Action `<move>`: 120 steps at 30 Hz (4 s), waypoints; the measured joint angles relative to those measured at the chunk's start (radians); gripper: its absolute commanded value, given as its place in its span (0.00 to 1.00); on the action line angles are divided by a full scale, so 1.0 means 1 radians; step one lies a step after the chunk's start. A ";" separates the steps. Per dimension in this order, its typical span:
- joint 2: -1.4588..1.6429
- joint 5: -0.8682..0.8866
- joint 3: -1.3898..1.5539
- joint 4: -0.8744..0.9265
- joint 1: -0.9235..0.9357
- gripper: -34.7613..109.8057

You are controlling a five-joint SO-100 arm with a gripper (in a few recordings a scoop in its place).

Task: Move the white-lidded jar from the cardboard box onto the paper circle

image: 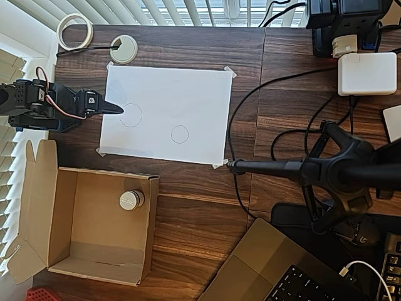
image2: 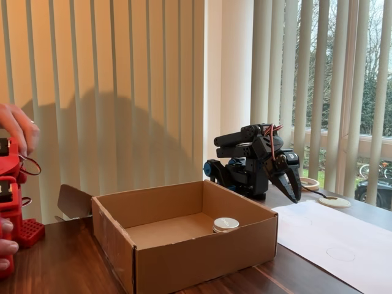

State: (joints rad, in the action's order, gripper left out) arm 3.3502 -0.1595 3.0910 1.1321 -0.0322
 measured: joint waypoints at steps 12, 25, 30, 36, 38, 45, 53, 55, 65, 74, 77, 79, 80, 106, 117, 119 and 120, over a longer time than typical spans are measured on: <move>0.000 0.000 0.000 0.000 0.000 0.43; -0.031 -0.126 -0.100 0.000 -0.002 0.47; -0.181 -0.238 -0.273 -0.012 0.012 0.47; -0.402 -0.442 -0.505 -0.009 0.072 0.46; -0.479 -0.538 -0.577 -0.009 0.120 0.46; -0.749 -0.900 -0.778 -0.048 0.374 0.47; -0.996 -1.172 -0.919 -0.193 0.641 0.47; -1.055 -1.223 -0.943 -0.230 0.701 0.47; -1.434 -1.333 -1.094 -0.434 0.919 0.49; -1.761 -1.417 -1.264 -0.503 0.969 0.56; -1.787 -1.476 -1.264 -0.503 0.969 0.57; -1.793 -1.508 -1.266 -0.503 0.969 0.57; -1.798 -1.522 -1.266 -0.503 0.968 0.57; -1.910 -1.528 -1.167 -0.637 0.900 0.57; -1.910 -1.552 -1.140 -0.661 0.899 0.57; -1.910 -1.562 -1.140 -0.661 0.899 0.56; -1.910 -1.563 -1.140 -0.661 0.899 0.56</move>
State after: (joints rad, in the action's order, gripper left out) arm 1.4404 -1.7227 1.9512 0.4709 0.8667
